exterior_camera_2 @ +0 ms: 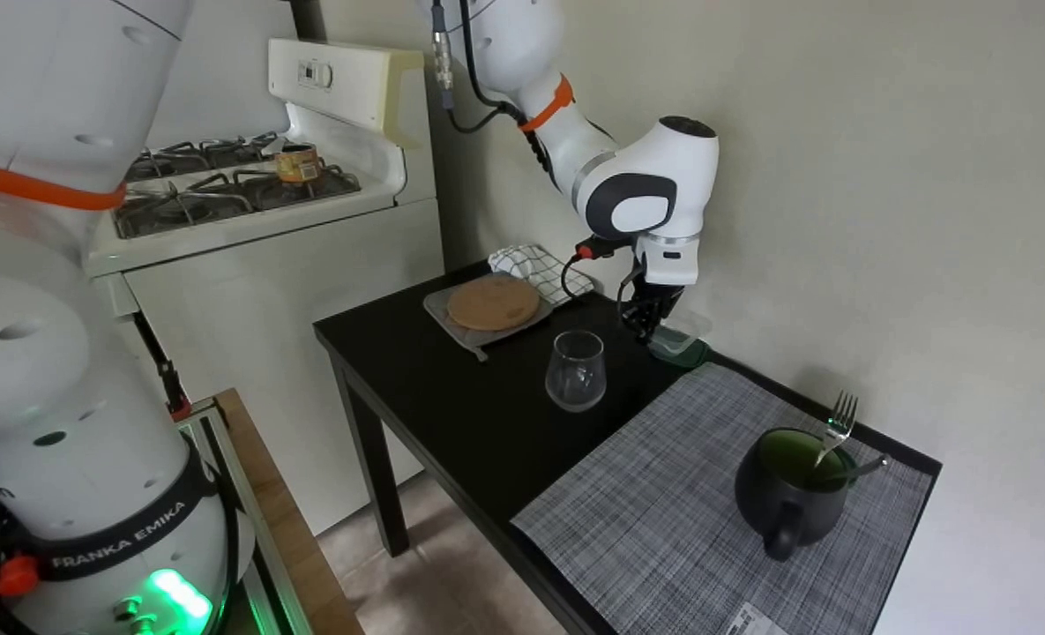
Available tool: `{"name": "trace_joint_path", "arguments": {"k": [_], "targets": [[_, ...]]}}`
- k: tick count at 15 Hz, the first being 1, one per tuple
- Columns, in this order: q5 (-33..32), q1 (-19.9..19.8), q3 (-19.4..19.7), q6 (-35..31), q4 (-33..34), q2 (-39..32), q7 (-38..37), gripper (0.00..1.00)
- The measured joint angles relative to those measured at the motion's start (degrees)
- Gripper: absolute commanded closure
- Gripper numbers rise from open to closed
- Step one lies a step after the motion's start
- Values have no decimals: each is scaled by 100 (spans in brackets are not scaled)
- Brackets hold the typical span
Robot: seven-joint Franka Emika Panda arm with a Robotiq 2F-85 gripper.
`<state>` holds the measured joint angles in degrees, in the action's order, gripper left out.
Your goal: Pick up the clear lunch box and place it on the green lid
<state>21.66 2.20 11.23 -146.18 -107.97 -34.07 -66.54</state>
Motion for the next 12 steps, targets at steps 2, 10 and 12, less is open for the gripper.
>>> {"name": "trace_joint_path", "arguments": {"k": [2,10,12], "targets": [[220,-73,-115,-168,9,-49,0,98],[370,-88,-305,-1021,11,-226,29,98],[299,-80,-305,-1032,12,-259,36,98]]}}
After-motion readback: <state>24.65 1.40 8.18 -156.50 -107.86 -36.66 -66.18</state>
